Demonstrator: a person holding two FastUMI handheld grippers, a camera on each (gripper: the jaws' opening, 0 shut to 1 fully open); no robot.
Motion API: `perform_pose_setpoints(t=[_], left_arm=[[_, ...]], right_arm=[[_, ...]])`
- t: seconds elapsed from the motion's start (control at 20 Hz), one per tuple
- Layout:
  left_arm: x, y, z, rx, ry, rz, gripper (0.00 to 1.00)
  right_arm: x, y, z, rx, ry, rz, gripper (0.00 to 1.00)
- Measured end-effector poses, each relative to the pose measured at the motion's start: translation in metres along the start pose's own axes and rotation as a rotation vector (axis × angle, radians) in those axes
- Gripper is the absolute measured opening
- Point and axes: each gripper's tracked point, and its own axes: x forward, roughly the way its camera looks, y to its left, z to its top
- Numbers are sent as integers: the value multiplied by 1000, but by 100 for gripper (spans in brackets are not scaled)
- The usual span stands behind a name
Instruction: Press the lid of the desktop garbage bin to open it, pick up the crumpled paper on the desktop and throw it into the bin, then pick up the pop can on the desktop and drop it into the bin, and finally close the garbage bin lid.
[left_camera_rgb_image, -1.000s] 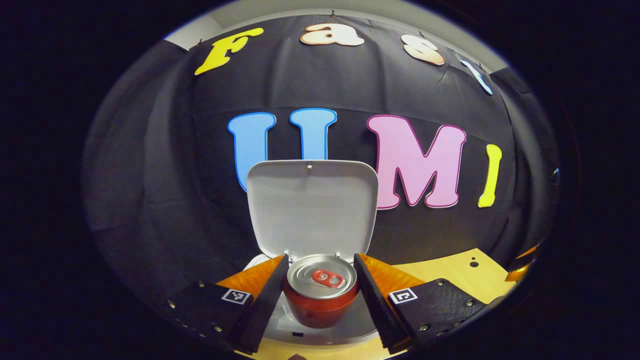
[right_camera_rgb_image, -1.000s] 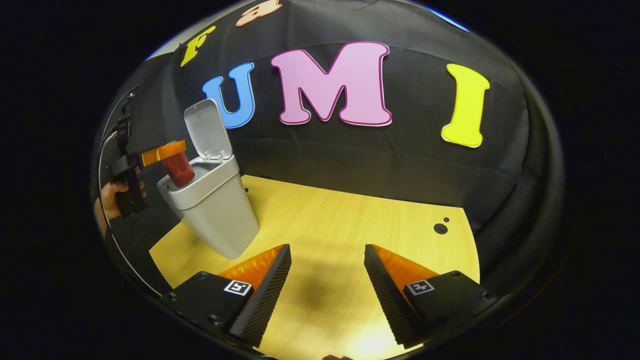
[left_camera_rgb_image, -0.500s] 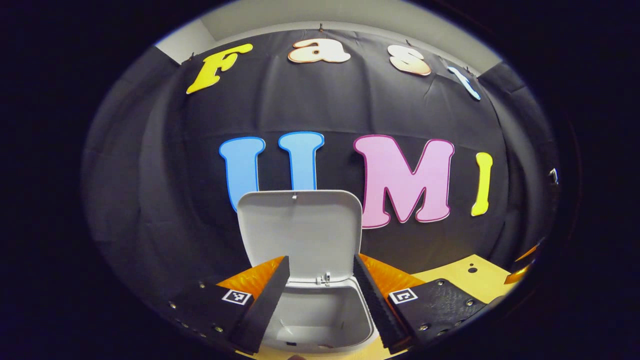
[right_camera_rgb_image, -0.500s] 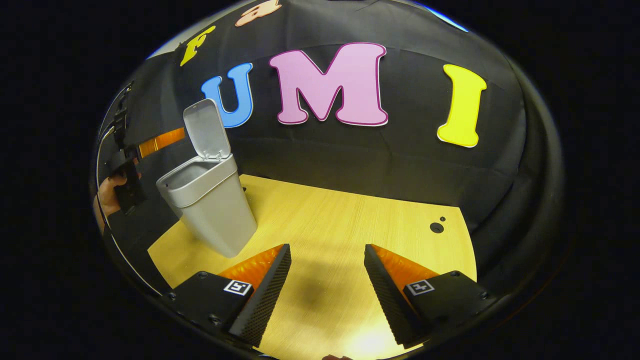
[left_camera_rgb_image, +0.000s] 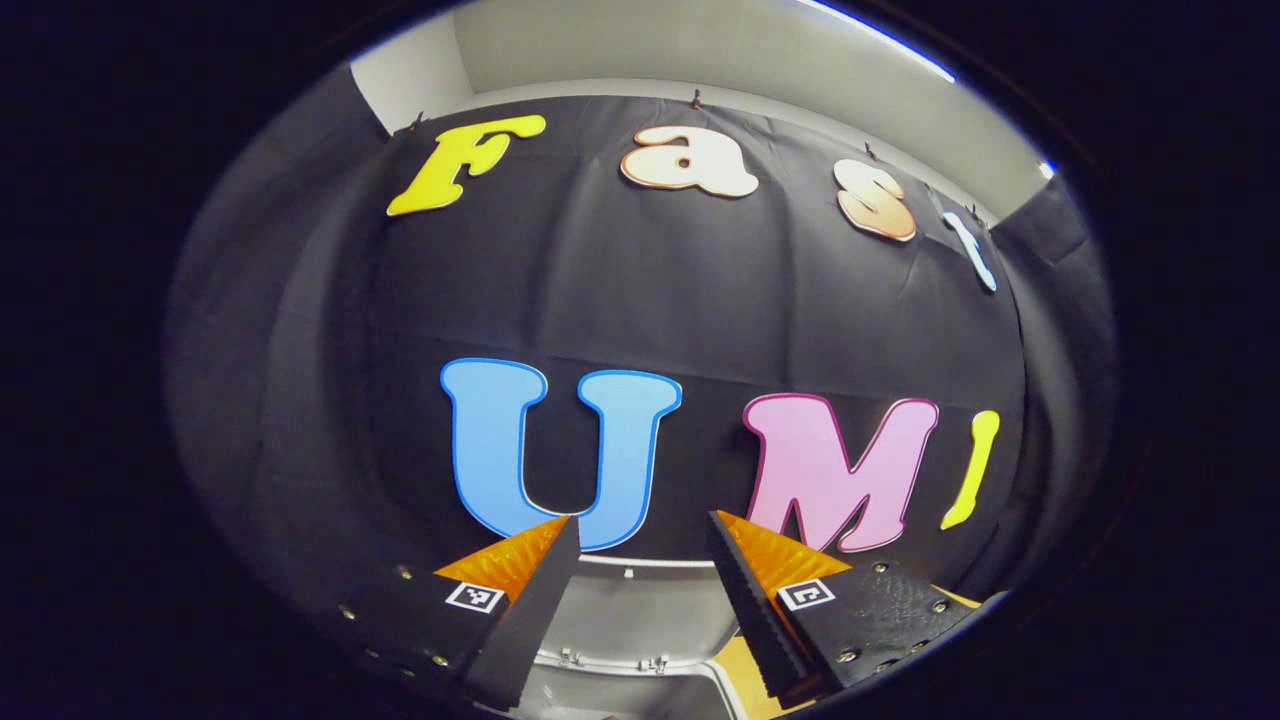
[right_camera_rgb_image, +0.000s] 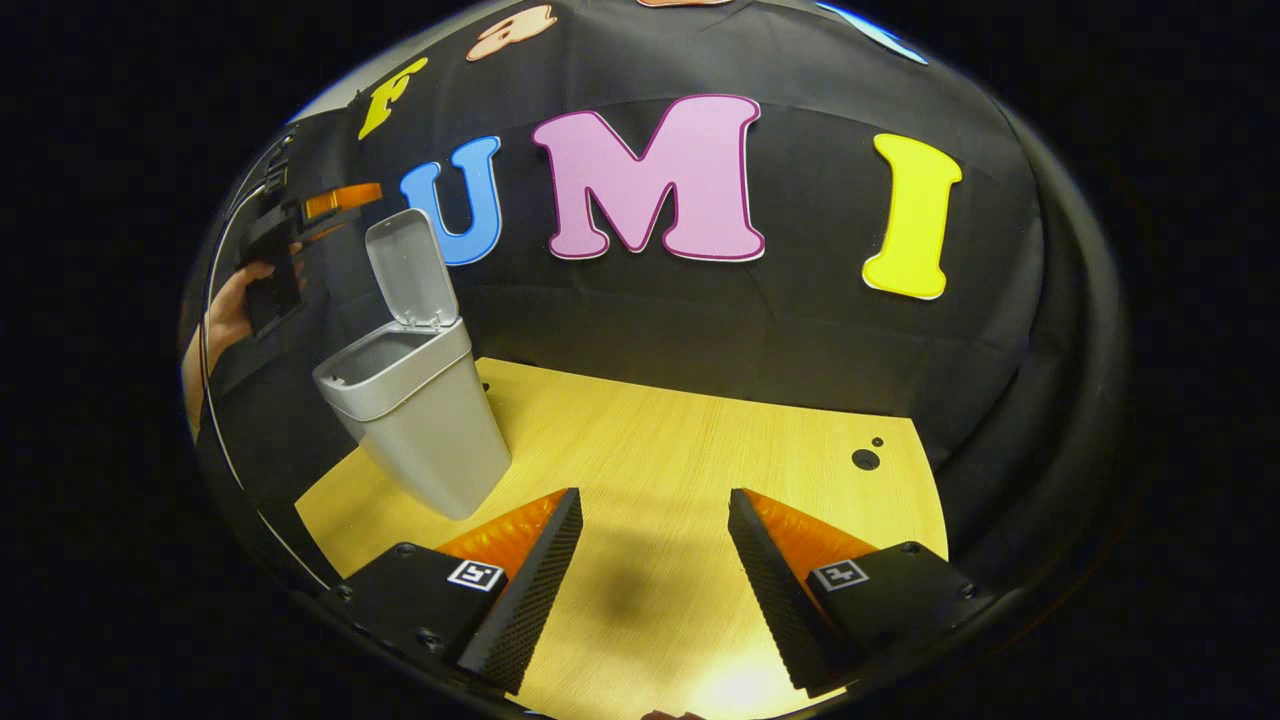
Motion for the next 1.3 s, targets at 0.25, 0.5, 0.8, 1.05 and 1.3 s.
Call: perform_pose_setpoints(t=[0.25,0.5,0.8,1.05,1.3], left_arm=[[46,8,13,159,-9,-22,84],[51,-13,-57,103,237,-104,84],[15,-8,-61,129,298,-98,84],[-33,-8,-79,118,371,-123,85],[-81,18,-144,96,641,-73,85]], right_arm=[[-1,-1,-2,30,-3,-5,95],[-4,3,1,46,-17,2,96],[-3,6,-1,63,-11,8,95],[-1,10,-1,72,-6,23,98],[3,17,-2,73,-1,43,99]])
